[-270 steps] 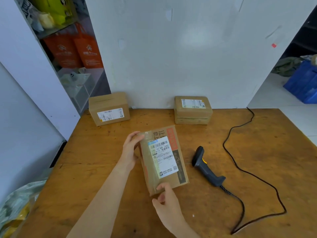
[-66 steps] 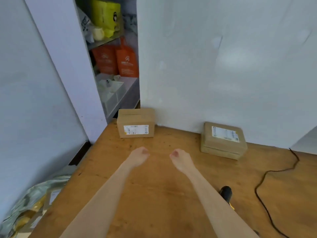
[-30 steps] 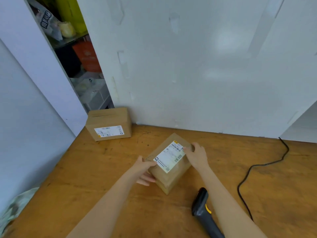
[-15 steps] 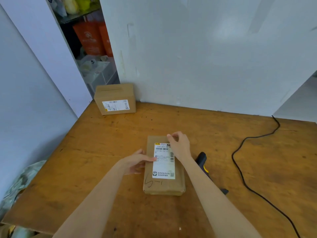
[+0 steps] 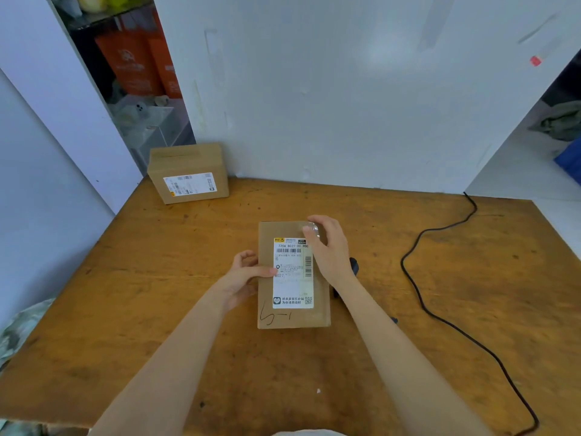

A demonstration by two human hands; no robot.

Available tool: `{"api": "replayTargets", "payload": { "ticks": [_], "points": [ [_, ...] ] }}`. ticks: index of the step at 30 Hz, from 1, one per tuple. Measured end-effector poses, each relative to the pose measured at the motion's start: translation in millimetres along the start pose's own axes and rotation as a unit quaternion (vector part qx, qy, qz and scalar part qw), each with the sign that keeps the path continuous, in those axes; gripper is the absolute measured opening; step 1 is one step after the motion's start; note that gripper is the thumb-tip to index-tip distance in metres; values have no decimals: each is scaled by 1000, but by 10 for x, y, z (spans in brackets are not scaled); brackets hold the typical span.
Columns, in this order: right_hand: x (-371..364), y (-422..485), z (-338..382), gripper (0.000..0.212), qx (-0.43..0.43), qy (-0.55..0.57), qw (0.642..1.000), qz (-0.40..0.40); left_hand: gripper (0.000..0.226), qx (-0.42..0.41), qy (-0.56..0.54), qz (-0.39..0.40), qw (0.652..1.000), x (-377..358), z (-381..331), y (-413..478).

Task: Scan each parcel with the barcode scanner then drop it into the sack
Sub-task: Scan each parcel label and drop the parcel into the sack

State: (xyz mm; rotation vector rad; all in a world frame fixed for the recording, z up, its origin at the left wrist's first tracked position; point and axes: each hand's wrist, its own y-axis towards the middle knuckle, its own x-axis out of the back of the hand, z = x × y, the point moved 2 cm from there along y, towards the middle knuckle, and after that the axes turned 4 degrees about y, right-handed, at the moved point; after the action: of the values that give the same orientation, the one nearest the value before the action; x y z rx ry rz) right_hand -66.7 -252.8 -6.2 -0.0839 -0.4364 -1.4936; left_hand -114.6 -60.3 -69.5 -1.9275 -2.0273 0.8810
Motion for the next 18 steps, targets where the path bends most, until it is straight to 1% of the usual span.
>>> {"api": "replayTargets", "payload": {
  "ticks": [2,3,4,5,6,7,8,9,10,11,12,13,14,16,18],
  "points": [
    [82,-7,-19,35,-11,13,999,28,115,-1,-14,2,1000,-14,-7,11],
    [127,-16,-46,41,-29,35,998,32,121,-3,-20,5,1000,-25,-13,12],
    [177,-39,-88,45,-52,58,997,19,123,-5,-28,7,1000,-38,-23,10],
    [231,-79,-154,46,-76,70,995,-17,120,-9,-36,8,999,-46,-36,9],
    [290,-136,-249,48,-100,57,991,-69,115,-13,-42,7,999,-52,-50,7],
    [353,-201,-358,50,-133,19,984,-121,112,-17,-41,6,999,-50,-63,6],
    [416,-267,-476,52,-174,-36,972,-150,110,-21,-37,6,999,-49,-76,8],
    [465,-332,-604,56,-223,-102,959,-142,110,-23,-34,6,999,-47,-86,11],
    [489,-404,-730,61,-275,-167,942,-99,110,-25,-33,6,999,-46,-95,13],
    [493,-483,-840,66,-318,-223,921,-35,111,-26,-32,6,999,-47,-102,15],
    [484,-559,-926,69,-344,-268,900,25,111,-27,-31,5,999,-53,-108,18],
    [468,-622,-992,70,-348,-306,884,66,112,-27,-30,5,999,-60,-112,22],
    [452,-670,-1040,70,-335,-343,873,85,112,-28,-28,5,999,-64,-114,26],
    [426,-721,-1090,67,-298,-407,859,85,112,-29,-28,7,999,-68,-113,33],
    [421,-737,-1085,63,-280,-430,856,65,109,-29,-24,8,999,-63,-112,38]
  ]
}}
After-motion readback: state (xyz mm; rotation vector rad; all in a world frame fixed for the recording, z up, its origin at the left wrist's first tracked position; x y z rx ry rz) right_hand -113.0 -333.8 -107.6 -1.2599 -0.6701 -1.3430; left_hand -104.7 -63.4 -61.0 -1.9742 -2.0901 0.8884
